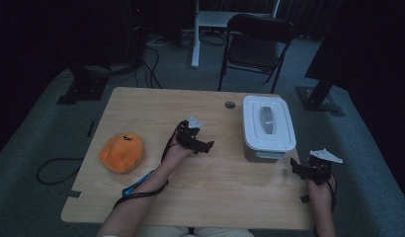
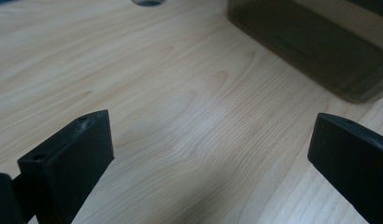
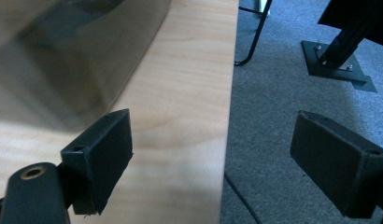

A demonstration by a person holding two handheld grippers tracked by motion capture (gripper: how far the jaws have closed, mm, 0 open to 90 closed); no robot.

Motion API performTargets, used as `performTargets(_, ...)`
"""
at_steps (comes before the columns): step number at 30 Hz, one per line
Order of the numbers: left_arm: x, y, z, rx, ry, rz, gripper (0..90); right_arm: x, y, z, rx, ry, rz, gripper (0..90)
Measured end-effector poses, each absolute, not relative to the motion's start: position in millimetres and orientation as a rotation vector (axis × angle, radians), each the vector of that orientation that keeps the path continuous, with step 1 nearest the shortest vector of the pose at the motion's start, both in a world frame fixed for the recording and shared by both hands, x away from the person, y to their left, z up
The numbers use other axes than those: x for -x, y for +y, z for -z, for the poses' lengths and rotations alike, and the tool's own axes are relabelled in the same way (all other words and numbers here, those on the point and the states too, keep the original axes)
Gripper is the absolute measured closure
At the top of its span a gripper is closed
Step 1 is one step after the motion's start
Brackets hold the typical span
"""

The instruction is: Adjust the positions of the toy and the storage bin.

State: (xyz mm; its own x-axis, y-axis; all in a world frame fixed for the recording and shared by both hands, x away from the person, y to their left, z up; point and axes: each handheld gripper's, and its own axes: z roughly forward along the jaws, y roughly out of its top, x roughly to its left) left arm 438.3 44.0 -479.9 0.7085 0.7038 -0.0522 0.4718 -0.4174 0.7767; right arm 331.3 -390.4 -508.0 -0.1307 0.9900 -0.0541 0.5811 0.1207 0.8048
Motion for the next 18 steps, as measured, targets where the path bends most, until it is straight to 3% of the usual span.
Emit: performTargets(18, -477.6, -32.3, 485.1, -2.115, 0.881, -0.293, 0.9, -395.1, -394.2, 501.8, -1.574, 1.739, -0.844, 12.5)
